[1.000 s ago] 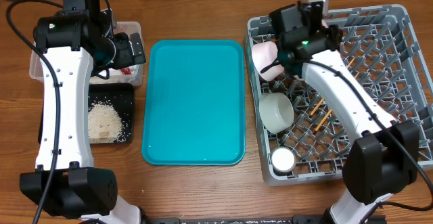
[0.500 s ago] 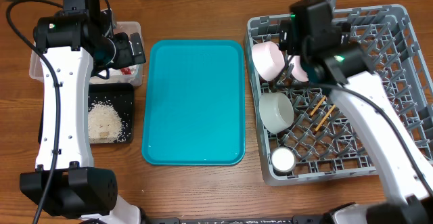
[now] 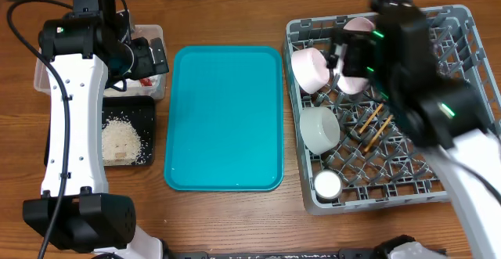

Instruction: Sort waste into correct bins and load items into the dishwasher

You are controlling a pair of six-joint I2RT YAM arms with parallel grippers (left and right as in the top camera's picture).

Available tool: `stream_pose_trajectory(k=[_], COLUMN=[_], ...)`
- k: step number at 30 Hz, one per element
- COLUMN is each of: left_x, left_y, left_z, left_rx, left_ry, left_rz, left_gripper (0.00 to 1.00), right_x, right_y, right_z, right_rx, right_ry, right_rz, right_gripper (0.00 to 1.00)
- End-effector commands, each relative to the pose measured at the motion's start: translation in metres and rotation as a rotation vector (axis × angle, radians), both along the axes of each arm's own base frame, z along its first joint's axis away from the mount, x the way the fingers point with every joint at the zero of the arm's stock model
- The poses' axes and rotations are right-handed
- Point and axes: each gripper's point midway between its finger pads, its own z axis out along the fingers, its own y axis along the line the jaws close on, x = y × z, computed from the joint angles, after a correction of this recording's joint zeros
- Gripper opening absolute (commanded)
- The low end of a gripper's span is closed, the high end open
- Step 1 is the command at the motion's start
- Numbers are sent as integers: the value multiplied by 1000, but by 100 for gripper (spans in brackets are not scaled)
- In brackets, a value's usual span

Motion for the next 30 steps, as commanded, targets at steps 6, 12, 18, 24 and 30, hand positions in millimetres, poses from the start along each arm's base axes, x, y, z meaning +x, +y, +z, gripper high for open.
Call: stream_pose_trajectory(k=[6, 12, 18, 24, 30], left_x=[2, 2, 2, 2, 2], left_y=[-1, -1, -1, -1, -1], left_z=[6, 6, 6, 6, 6], left_rx=[6, 6, 6, 6, 6], left_ry=[-19, -19, -19, -19, -19], left_rz=[-2, -2, -2, -2, -2], left_gripper=[100, 100, 100, 100, 100], right_x=[-73, -95, -104, -117, -118], right_y=[-35, -72, -106, -108, -104], right_z=[46, 24, 14, -46, -113], right_rx=[4, -95, 25, 48, 49], right_ry=[-97, -24, -250, -442, -600], right_rz=[-30, -161, -262, -196, -153], right_gripper=[100, 100, 100, 100, 100])
